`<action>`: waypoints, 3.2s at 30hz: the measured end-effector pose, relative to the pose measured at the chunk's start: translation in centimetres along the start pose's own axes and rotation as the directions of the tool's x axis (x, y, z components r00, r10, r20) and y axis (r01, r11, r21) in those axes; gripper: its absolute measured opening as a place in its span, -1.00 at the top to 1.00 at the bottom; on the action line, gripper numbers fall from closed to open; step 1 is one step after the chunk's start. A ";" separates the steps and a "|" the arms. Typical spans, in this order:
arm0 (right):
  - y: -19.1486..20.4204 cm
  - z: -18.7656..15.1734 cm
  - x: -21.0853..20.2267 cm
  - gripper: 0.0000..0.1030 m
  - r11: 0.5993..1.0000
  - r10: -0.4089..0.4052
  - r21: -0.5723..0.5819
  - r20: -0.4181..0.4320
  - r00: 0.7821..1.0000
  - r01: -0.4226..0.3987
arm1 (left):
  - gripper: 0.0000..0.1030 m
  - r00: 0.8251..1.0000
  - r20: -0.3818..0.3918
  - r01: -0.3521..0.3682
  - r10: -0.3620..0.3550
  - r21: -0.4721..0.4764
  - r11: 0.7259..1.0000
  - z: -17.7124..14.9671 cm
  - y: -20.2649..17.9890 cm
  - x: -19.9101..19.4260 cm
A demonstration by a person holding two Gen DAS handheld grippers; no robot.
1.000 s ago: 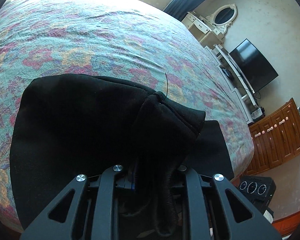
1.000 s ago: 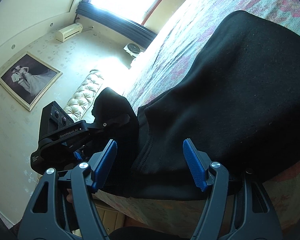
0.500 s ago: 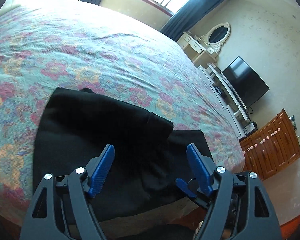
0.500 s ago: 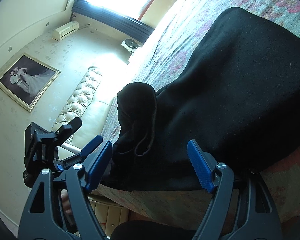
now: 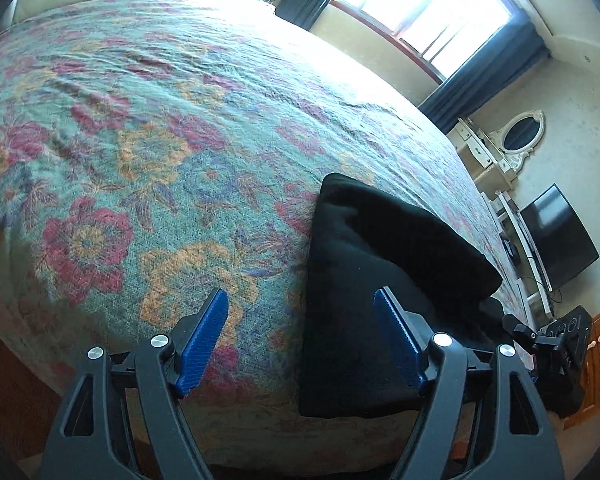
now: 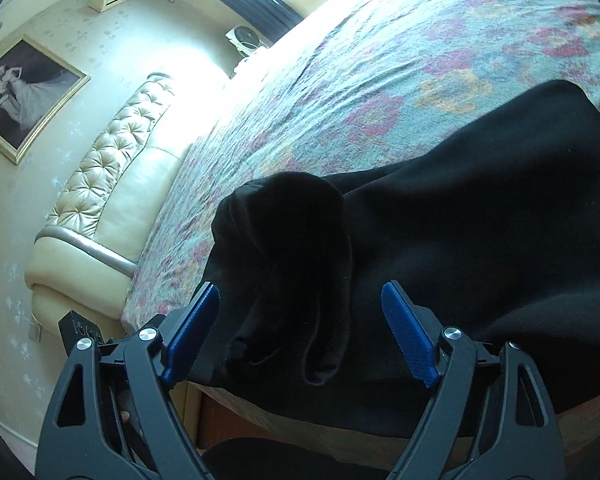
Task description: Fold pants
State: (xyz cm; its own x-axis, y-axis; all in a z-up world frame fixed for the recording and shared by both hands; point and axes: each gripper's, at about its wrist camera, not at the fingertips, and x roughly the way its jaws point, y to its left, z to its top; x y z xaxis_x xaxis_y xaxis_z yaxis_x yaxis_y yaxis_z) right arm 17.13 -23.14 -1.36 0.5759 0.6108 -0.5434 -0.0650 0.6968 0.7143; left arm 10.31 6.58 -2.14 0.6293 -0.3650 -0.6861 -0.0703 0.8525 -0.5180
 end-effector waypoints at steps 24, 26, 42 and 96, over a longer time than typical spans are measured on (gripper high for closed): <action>2.8 1.8 1.2 0.76 0.997 -0.051 -0.062 -0.141 0.989 0.043 | -0.44 0.999 -0.034 0.034 -0.033 0.048 0.998 -1.2 -1.3 1.0; 3.5 2.6 -0.3 0.77 0.997 -0.031 -0.078 -0.119 0.992 0.022 | -0.45 0.999 -0.031 0.041 -0.040 0.051 0.998 -1.1 -1.5 0.9; -2.5 6.9 -10.4 0.84 0.994 -0.103 -0.030 0.003 0.995 0.103 | -0.53 0.990 -0.057 0.132 -0.126 0.116 0.984 -2.1 -5.8 1.3; -7.8 5.3 -9.7 0.57 0.971 -0.215 -0.127 -0.091 0.972 0.203 | -0.59 0.974 -0.158 0.191 -0.164 0.175 0.966 -4.8 -7.4 4.2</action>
State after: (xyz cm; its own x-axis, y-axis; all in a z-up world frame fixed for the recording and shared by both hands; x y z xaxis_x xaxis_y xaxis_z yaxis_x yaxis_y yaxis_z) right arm 16.35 -36.47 0.66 0.4995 0.4786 -0.7221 -0.0500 0.8481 0.5275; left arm 9.79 -3.10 -3.64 0.5022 -0.5540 -0.6640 0.1875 0.8194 -0.5417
